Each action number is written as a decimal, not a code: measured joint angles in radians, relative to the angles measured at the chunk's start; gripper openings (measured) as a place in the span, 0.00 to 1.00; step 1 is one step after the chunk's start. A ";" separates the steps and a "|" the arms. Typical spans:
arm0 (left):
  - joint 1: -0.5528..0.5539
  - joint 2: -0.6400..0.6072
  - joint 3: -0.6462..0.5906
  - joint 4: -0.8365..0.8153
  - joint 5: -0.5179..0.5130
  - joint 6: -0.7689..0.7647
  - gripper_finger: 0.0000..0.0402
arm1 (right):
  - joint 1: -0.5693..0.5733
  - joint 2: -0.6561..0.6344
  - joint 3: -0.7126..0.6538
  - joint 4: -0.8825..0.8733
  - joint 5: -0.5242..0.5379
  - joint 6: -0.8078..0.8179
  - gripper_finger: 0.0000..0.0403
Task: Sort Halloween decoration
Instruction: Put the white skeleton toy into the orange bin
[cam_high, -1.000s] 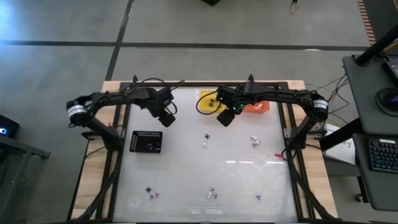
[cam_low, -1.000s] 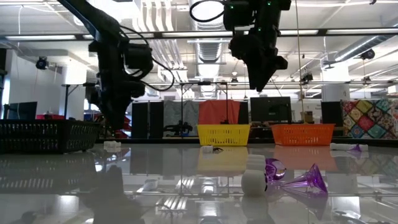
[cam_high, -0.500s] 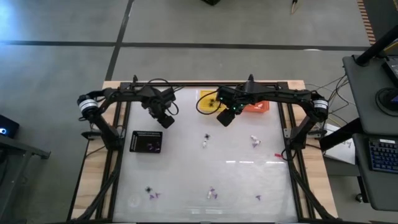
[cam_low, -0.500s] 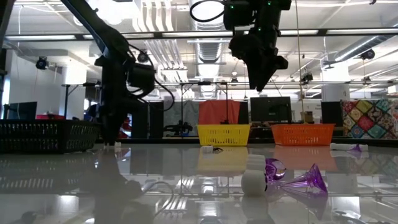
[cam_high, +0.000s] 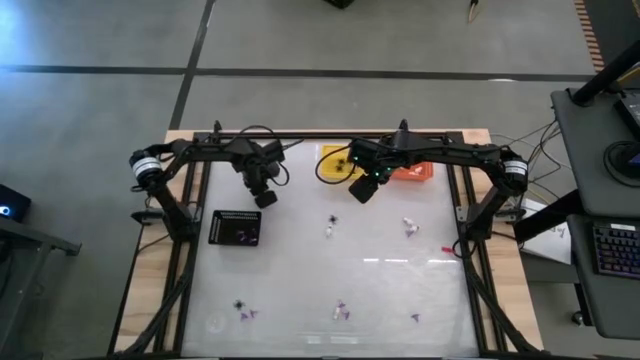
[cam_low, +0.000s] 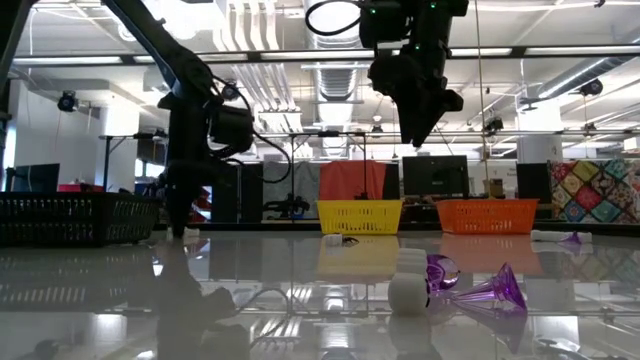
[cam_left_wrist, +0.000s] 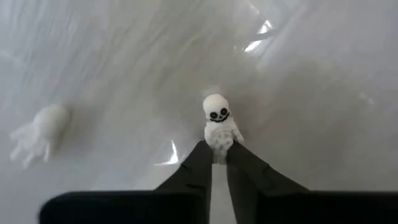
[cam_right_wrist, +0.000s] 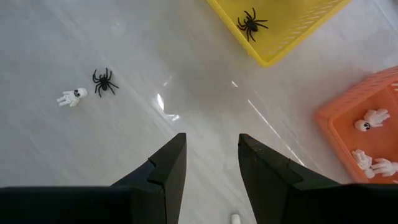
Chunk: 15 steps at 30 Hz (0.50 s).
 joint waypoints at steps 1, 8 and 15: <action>0.000 -0.003 0.010 0.010 0.017 0.018 0.02 | 0.000 0.000 0.000 0.000 0.000 0.000 0.34; -0.003 -0.032 0.096 0.000 0.180 0.065 0.01 | 0.000 -0.007 0.000 -0.002 0.005 0.019 0.34; -0.006 -0.032 0.234 0.009 0.212 0.118 0.01 | 0.000 -0.076 0.000 -0.030 0.091 0.100 0.34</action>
